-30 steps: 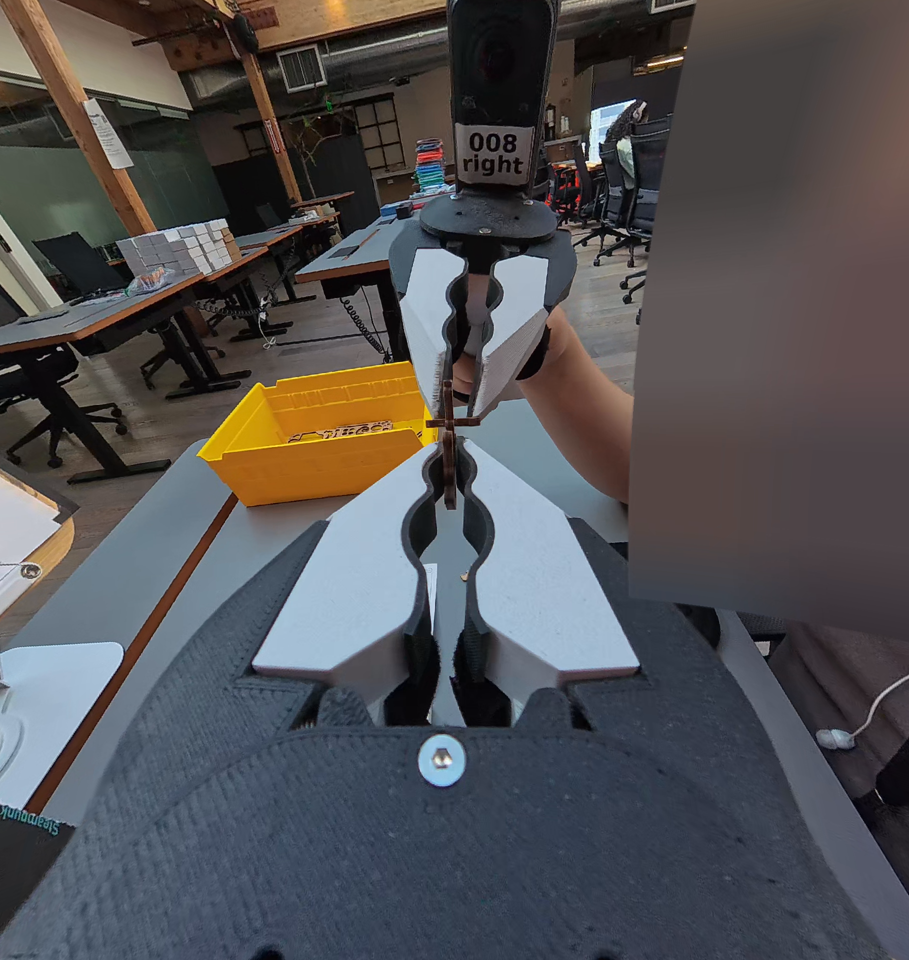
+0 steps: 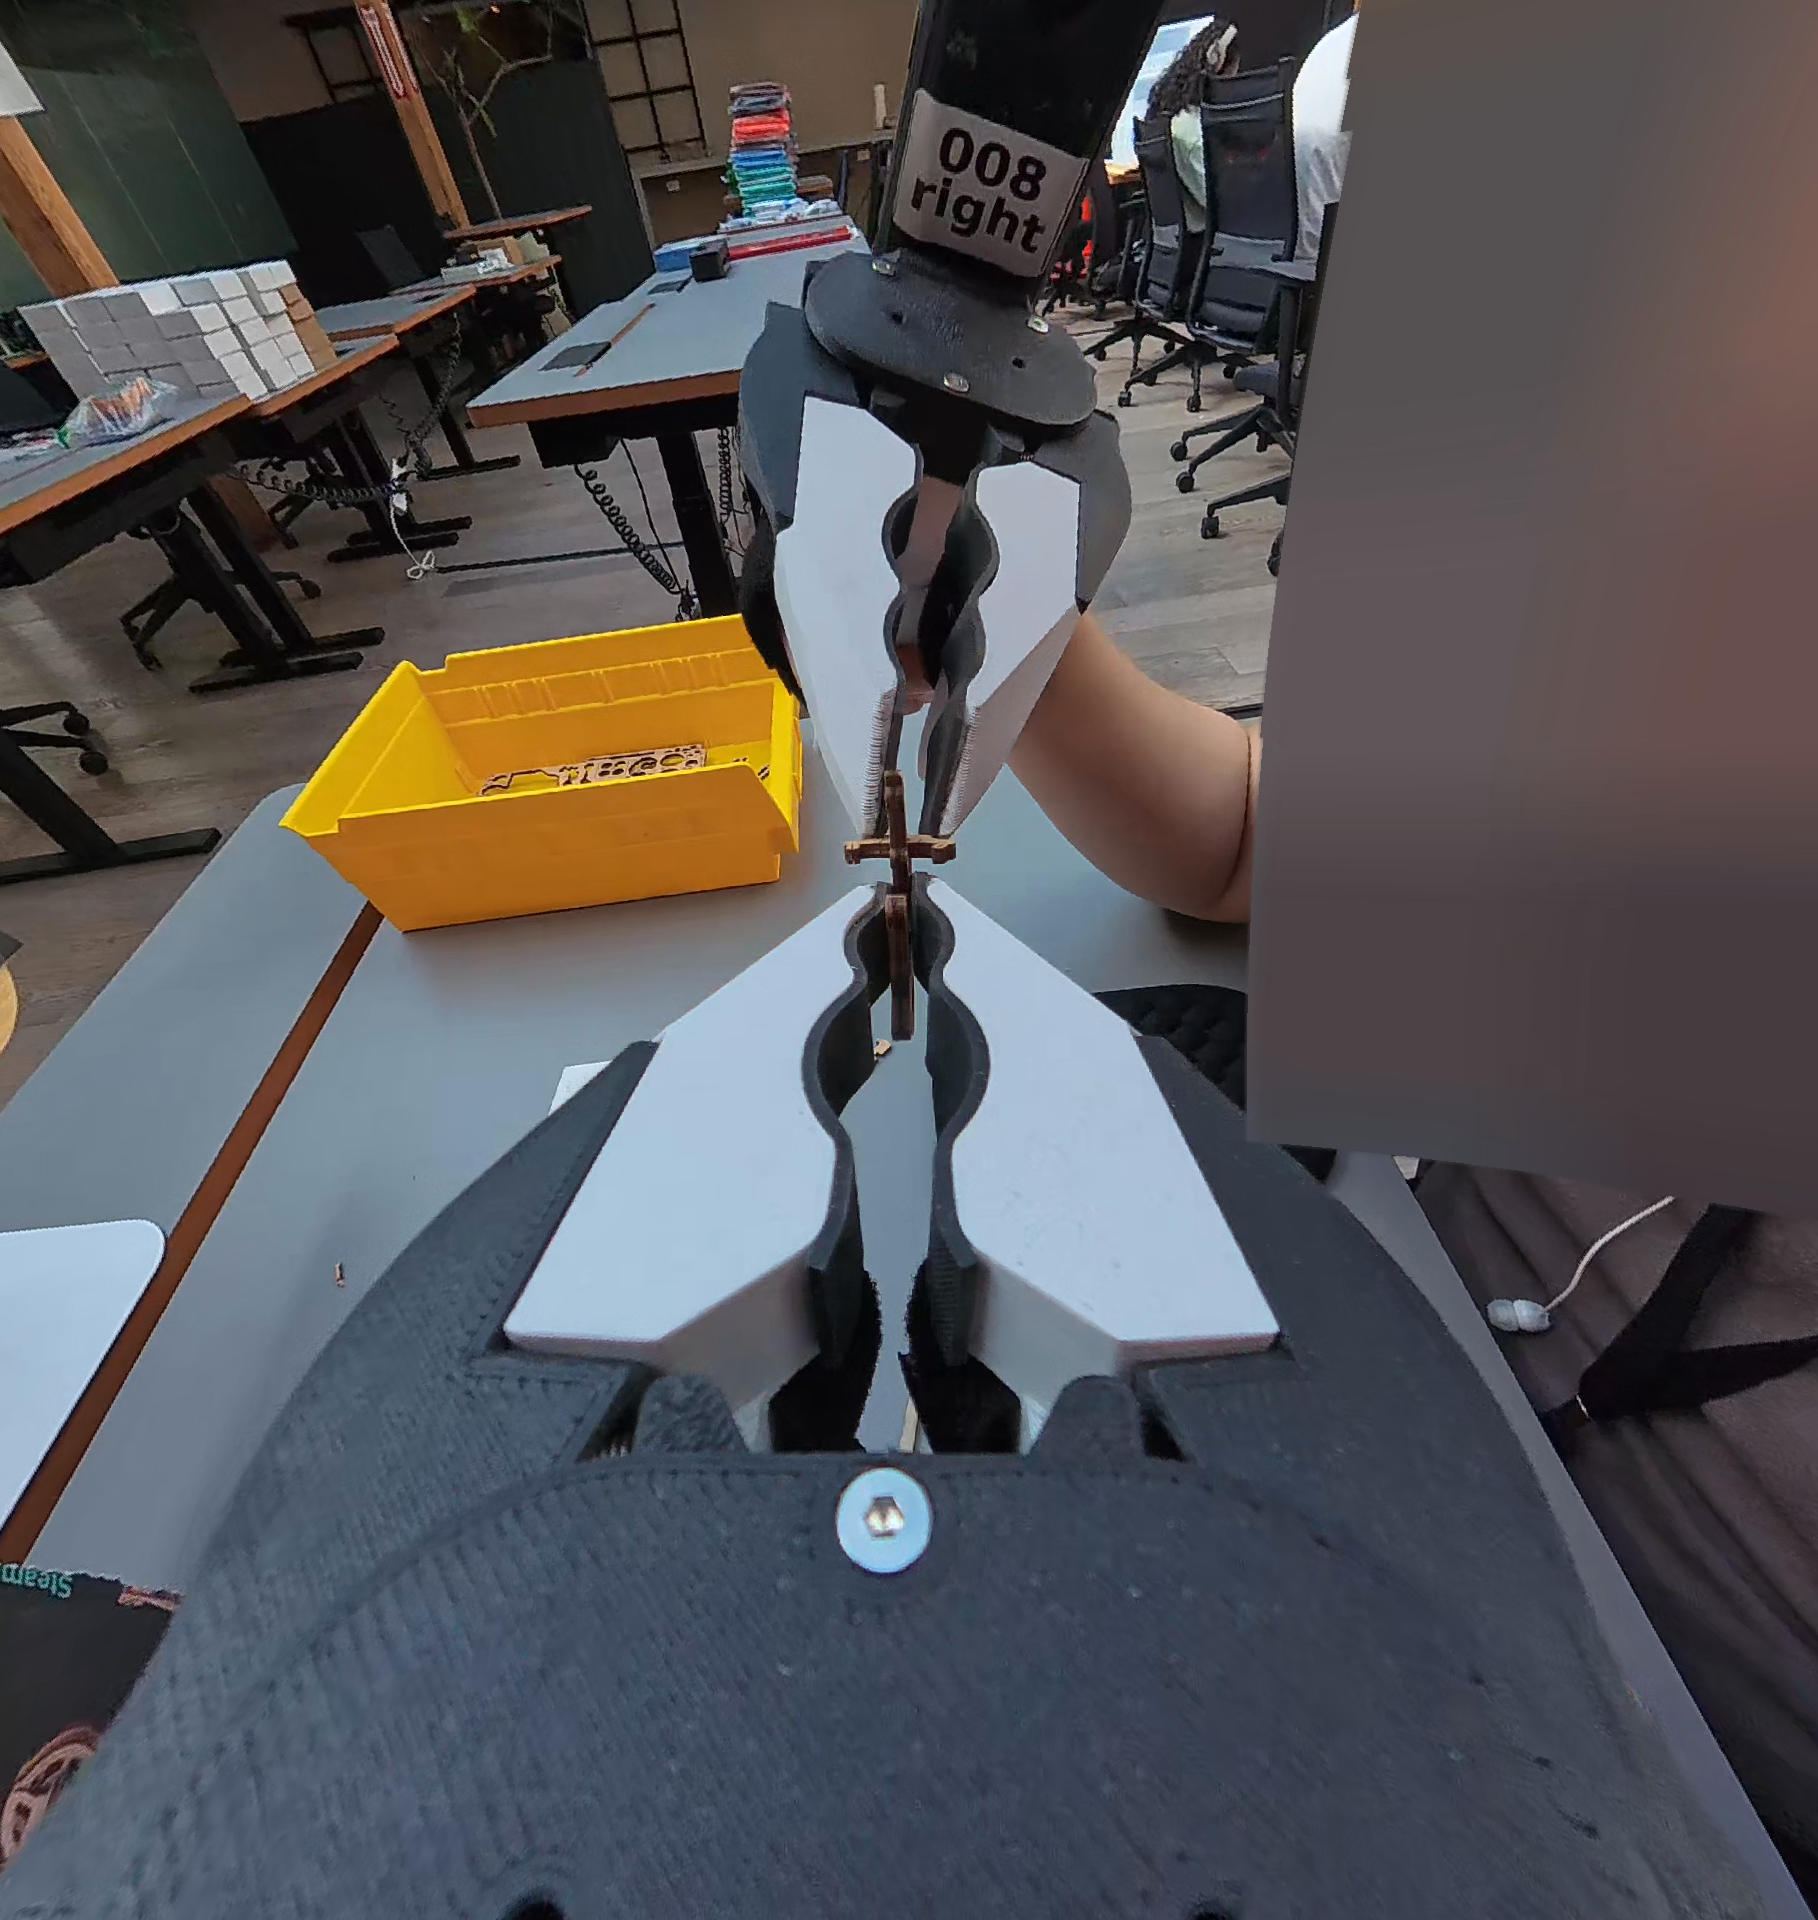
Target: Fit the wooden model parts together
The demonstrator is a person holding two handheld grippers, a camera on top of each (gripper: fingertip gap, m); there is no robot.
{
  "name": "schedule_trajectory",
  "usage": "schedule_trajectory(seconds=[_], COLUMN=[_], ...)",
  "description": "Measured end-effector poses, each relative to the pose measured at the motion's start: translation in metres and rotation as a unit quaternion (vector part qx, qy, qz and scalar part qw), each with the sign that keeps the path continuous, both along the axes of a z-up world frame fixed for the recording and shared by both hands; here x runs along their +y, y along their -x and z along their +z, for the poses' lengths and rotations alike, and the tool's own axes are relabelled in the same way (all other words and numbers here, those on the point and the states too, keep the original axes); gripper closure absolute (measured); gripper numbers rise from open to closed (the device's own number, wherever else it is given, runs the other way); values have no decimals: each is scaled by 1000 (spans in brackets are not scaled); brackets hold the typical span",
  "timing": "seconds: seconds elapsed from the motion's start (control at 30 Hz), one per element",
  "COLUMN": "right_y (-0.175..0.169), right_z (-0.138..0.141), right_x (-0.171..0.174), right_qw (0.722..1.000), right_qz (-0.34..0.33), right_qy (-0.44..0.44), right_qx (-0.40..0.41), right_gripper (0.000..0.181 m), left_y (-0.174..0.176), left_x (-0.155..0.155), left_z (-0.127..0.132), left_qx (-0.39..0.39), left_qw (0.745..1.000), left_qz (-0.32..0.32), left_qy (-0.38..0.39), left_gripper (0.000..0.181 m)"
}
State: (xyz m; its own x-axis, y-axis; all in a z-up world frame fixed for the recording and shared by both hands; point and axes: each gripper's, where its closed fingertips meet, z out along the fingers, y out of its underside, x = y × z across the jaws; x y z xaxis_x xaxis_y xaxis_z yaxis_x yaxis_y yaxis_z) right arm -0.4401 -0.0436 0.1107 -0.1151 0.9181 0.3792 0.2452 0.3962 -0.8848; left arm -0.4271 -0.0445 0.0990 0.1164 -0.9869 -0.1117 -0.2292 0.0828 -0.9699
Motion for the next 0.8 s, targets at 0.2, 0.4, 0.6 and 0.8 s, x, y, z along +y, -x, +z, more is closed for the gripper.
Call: schedule_trajectory(seconds=[0.2, 0.4, 0.6, 0.8], right_y=[3, 2, 0, 1], right_z=[-7, -18, -22, -27], right_x=[1, -2, -8, -12], right_qw=[999, 999, 997, 996], right_qz=[19, 29, 57, 72], right_qy=[27, 23, 28, 22], right_qx=[-6, -39, -48, -54], right_gripper=[176, 176, 176, 176], left_y=[0, 0, -2, -1], left_x=[0, -2, -9, -12], left_z=[-7, -19, -24, -29], left_qx=[15, 57, 77, 96], left_qw=[1000, 998, 997, 995], left_qz=[-7, -9, -21, -23], left_qy=[14, 15, 12, 24], left_gripper=[181, 181, 181, 181])
